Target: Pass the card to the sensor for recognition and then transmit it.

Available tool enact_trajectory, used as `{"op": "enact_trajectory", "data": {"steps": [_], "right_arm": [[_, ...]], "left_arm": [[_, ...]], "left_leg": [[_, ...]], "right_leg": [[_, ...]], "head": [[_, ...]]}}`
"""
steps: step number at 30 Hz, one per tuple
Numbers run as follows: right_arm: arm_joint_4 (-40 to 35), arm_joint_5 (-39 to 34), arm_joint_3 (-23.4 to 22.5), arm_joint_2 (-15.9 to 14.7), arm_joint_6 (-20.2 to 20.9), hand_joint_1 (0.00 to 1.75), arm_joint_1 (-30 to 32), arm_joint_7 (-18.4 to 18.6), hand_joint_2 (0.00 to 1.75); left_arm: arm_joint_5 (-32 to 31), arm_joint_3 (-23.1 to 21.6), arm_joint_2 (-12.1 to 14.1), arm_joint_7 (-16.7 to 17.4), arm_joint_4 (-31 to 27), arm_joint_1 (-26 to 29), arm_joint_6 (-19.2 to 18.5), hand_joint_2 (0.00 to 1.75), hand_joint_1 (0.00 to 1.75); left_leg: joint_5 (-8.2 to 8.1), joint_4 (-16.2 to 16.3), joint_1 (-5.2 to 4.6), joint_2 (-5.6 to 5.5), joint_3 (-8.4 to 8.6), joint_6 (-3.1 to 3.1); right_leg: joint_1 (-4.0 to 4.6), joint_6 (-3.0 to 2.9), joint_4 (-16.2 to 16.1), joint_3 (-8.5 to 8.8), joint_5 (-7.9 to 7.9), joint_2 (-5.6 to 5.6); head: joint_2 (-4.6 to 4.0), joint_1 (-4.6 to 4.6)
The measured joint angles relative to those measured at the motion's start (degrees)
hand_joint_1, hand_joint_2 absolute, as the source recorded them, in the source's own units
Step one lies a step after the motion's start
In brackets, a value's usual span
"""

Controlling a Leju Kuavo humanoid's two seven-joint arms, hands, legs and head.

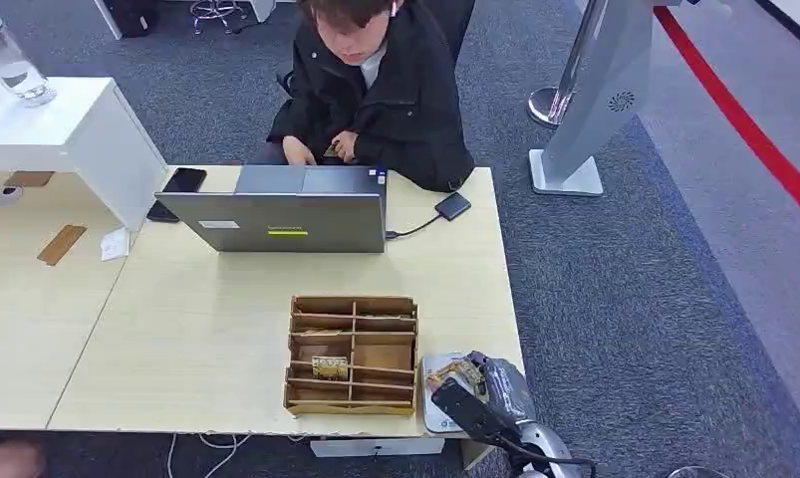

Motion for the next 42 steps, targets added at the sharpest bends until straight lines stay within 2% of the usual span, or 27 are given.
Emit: {"op": "enact_trajectory", "data": {"steps": [42], "right_arm": [[1.05,2.66,-0.85,0.98,-0.26,1.75,-0.07,1.09,1.75]], "left_arm": [[0.11,0.00,0.00,0.04,0.00,0.01,-0.28,0.00,0.00]], "left_leg": [[0.00,0.00,0.00,0.00,0.10,0.00]], "right_leg": [[0.00,-0.01,0.00,0.09,0.01,0.00]], "head": [[0.00,0.00]]}}
